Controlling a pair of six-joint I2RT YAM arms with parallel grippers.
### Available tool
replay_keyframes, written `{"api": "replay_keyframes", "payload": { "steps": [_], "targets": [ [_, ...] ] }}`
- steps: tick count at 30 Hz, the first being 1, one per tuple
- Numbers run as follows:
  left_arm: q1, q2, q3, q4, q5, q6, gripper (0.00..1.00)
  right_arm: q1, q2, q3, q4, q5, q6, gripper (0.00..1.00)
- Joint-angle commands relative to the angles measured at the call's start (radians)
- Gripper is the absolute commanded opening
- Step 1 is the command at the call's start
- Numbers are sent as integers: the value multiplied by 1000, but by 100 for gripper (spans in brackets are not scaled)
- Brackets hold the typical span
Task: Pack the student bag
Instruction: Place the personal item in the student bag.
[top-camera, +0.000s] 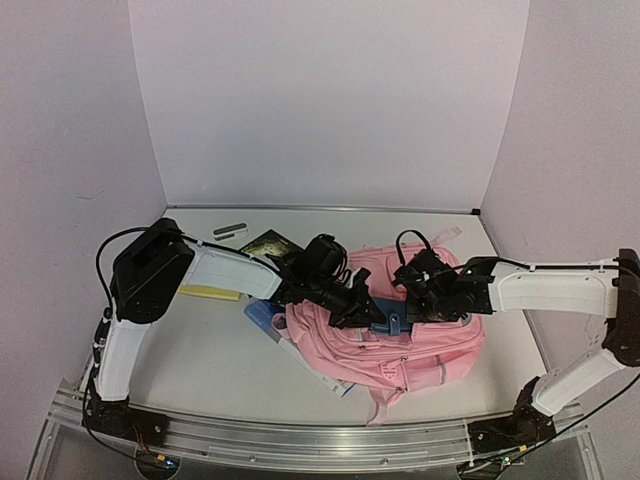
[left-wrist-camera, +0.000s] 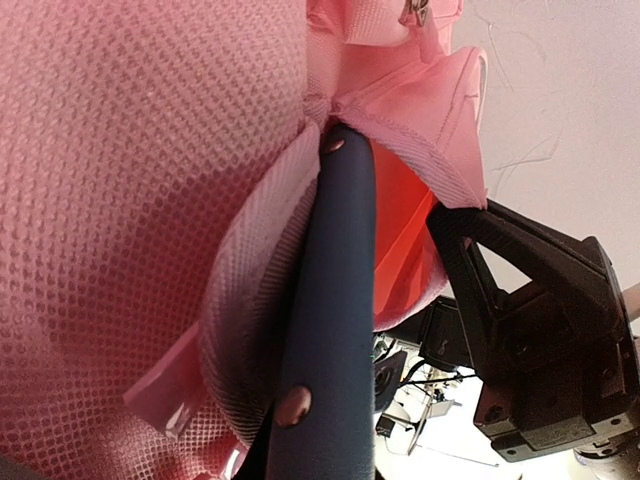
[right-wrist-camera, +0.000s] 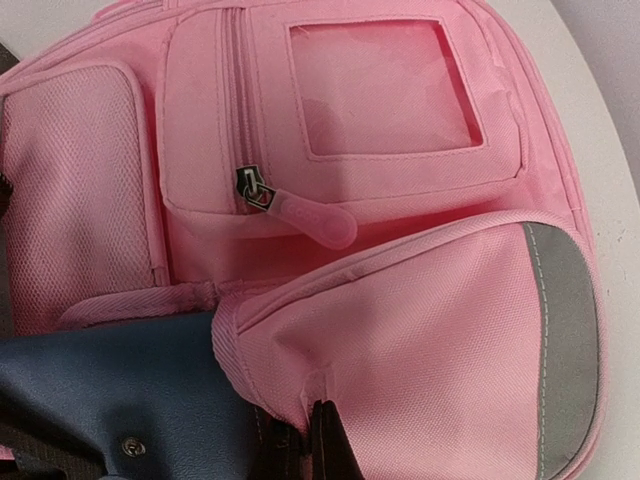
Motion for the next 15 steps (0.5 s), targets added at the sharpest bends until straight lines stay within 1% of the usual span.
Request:
{"api": "replay_keyframes", "payload": {
  "steps": [1, 8, 15],
  "targets": [
    [8, 64, 65, 53, -31, -39, 0, 13, -63, 8, 150, -97, 20, 0],
    [-6, 104, 144, 36, -59, -36, 0, 12, -79, -2, 205, -145, 41, 0],
    [-19, 136, 190, 17, -98, -34, 0, 11, -92, -11, 242, -156, 66, 0]
  ]
}}
